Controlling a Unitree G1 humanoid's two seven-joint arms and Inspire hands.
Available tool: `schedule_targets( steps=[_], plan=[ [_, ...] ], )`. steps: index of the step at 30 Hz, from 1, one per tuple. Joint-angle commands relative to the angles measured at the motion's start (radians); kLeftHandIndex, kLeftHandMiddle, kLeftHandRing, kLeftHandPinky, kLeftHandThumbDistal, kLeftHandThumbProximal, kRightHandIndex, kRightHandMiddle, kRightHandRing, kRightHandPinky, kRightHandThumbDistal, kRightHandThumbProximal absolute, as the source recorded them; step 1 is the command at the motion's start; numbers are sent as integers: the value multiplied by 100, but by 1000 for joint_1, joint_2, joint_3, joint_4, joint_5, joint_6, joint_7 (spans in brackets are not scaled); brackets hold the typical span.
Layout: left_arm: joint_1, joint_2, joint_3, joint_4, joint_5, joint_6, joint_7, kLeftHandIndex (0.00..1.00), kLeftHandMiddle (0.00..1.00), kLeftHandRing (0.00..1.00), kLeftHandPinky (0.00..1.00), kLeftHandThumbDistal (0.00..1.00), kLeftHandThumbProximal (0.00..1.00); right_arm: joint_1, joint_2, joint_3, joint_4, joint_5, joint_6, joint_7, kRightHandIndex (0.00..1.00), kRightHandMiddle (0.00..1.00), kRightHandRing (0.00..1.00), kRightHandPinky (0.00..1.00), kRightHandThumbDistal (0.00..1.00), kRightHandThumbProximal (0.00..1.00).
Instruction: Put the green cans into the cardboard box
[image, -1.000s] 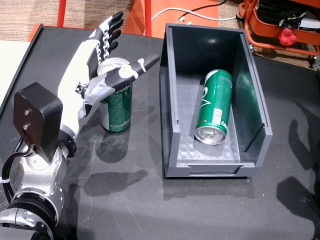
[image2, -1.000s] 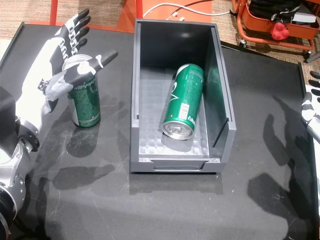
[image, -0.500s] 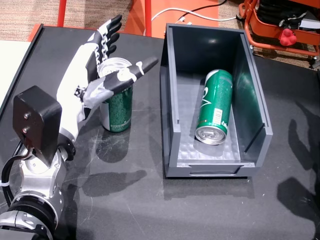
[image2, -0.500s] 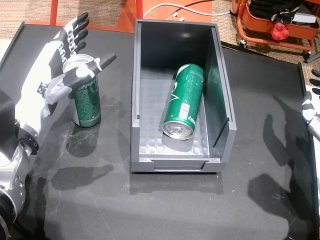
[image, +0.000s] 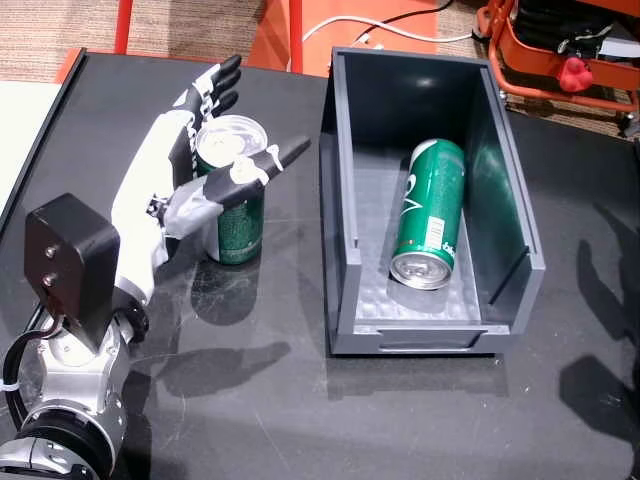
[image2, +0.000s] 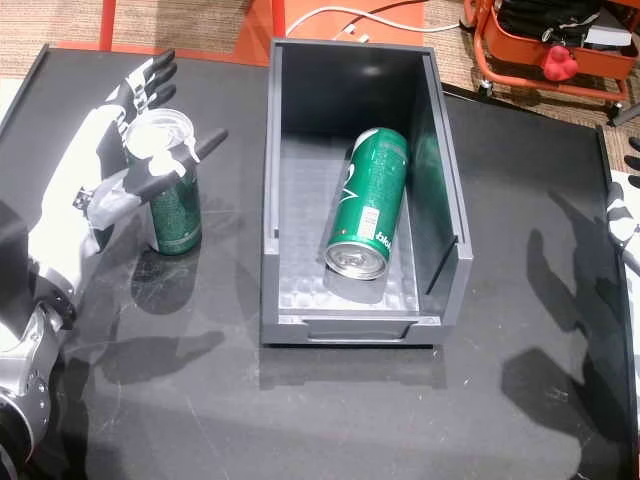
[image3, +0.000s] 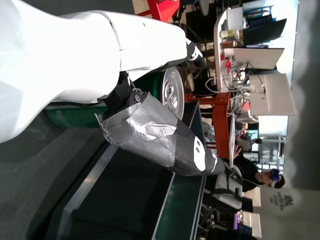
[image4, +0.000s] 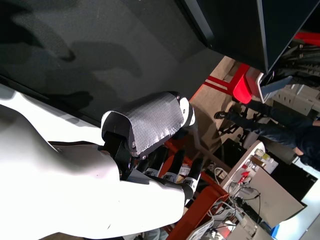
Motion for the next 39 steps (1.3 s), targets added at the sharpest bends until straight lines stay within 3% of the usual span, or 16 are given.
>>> schedule_targets(
  steps=[1, 7, 21, 23, 25, 27, 29, 39],
  plan=[
    [19, -11, -1, 5, 3, 3, -12, 100, 98, 100, 98, 100, 35, 18, -9, -8, -4, 14, -15, 0, 86, 73, 78, 82, 60, 62],
    [21, -18, 14, 4, -15, 9, -38, 100, 98, 100, 99, 100, 31, 20, -9, 3, -5, 0, -22, -14, 86, 73, 77, 83, 60, 66],
    [21, -7, 6, 11, 8, 41, -50, 100, 99, 100, 99, 100, 34, 27, -2, 1, -7, 5, -44, -8, 85, 73, 77, 83, 60, 65],
    [20, -6, 8, 12, 3, 50, -53, 100, 99, 100, 99, 100, 33, 28, 1, -4, -8, 12, -51, -2, 85, 74, 77, 83, 56, 63],
    [20, -4, 9, 12, 1, 56, -55, 100, 99, 100, 99, 100, 34, 29, 3, -7, -8, 16, -55, 0, 86, 75, 77, 83, 60, 64],
    [20, 0, 4, 13, 7, 66, -47, 100, 99, 100, 99, 100, 35, 28, 5, -11, -8, 22, -58, 8, 86, 75, 77, 83, 60, 66],
    [19, 5, -2, 15, 15, 80, -40, 100, 99, 100, 99, 100, 35, 28, 4, -10, -8, 23, -67, 11, 86, 74, 77, 82, 54, 65],
    [14, 35, -53, 32, 82, 170, 32, 100, 99, 100, 99, 100, 32, 25, 7, -15, -11, 37, -97, 26, 89, 75, 75, 81, 52, 61]
  ],
)
